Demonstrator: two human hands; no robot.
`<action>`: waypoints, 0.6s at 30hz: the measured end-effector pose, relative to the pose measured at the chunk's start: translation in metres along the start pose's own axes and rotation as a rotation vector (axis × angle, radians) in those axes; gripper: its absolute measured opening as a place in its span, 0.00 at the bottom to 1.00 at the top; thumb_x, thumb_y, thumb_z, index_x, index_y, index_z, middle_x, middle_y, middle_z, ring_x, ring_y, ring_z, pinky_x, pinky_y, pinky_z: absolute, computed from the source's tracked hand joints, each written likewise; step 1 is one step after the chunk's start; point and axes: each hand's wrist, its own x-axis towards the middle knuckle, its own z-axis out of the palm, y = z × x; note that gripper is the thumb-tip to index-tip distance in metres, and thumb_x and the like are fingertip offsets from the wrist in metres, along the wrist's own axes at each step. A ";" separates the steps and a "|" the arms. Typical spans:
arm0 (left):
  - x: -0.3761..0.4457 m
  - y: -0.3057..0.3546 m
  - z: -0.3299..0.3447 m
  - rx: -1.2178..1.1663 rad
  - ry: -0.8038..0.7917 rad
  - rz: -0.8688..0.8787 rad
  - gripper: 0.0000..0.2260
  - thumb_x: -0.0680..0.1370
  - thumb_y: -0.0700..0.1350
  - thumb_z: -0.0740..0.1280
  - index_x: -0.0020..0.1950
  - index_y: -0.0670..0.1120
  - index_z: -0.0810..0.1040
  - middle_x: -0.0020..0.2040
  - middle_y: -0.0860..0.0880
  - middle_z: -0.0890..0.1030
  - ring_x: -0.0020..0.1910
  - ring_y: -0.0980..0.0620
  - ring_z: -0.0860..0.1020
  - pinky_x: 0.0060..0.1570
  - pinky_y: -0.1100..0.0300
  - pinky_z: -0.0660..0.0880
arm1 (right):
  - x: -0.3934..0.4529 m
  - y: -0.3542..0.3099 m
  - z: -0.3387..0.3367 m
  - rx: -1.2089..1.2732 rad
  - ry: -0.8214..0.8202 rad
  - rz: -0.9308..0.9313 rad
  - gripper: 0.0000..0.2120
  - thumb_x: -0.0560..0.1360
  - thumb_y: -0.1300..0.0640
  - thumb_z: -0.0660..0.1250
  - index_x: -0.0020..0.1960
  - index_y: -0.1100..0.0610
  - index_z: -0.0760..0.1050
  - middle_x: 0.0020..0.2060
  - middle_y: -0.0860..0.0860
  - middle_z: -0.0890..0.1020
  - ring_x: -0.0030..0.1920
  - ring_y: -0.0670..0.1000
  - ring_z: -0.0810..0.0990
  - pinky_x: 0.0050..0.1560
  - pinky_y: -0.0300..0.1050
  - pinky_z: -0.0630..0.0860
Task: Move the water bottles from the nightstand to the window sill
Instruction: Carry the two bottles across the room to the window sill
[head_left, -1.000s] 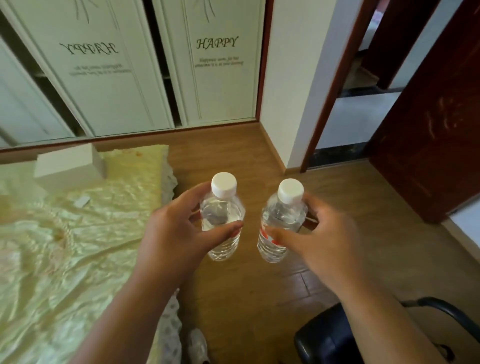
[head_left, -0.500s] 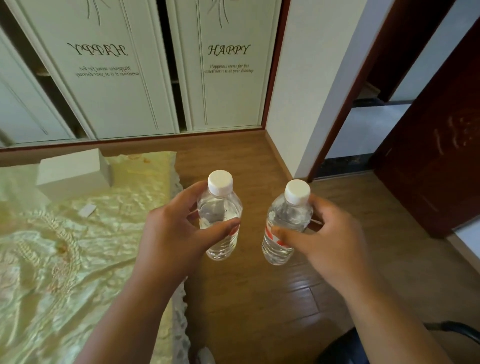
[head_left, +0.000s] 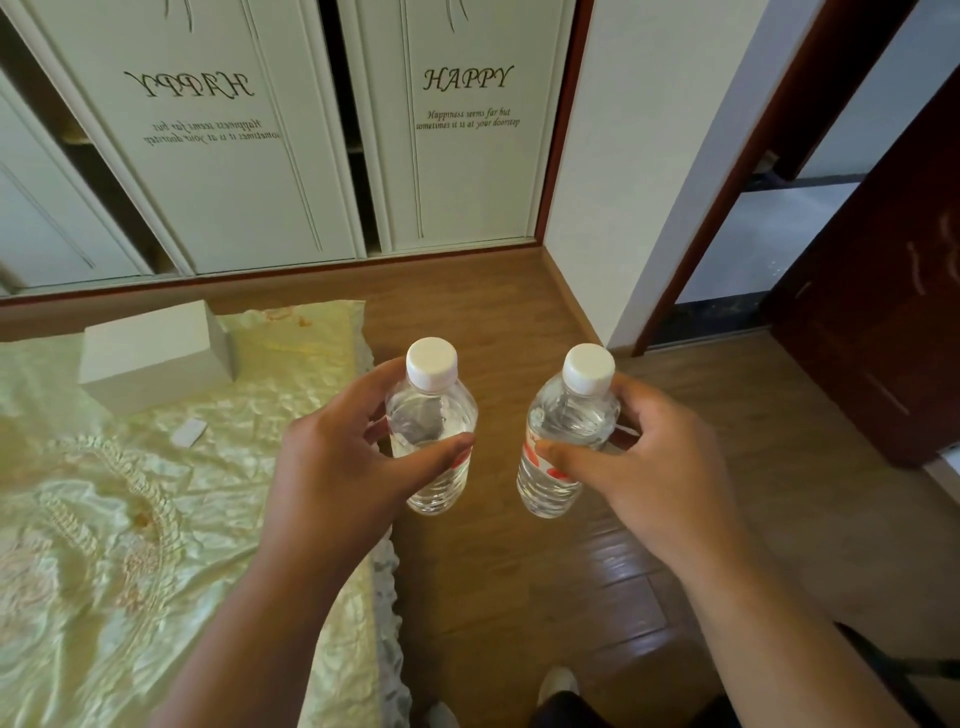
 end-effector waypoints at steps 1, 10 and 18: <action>0.004 -0.004 0.000 0.005 0.002 -0.010 0.34 0.64 0.67 0.79 0.69 0.64 0.75 0.56 0.68 0.82 0.55 0.67 0.81 0.55 0.66 0.78 | 0.007 0.001 0.003 0.001 -0.007 -0.004 0.32 0.61 0.33 0.77 0.63 0.36 0.73 0.50 0.28 0.79 0.52 0.31 0.77 0.37 0.25 0.68; 0.063 -0.016 0.013 0.057 0.041 -0.062 0.36 0.64 0.66 0.79 0.70 0.61 0.76 0.57 0.66 0.82 0.56 0.66 0.81 0.55 0.66 0.79 | 0.096 0.013 0.020 0.068 -0.079 -0.050 0.36 0.62 0.33 0.77 0.67 0.38 0.72 0.58 0.35 0.80 0.56 0.38 0.79 0.43 0.30 0.72; 0.148 -0.008 0.053 0.148 0.091 -0.096 0.35 0.64 0.66 0.79 0.70 0.63 0.75 0.58 0.67 0.82 0.56 0.66 0.81 0.55 0.58 0.81 | 0.205 0.026 0.001 0.132 -0.109 -0.109 0.32 0.62 0.35 0.78 0.63 0.30 0.69 0.46 0.22 0.74 0.46 0.24 0.74 0.27 0.20 0.64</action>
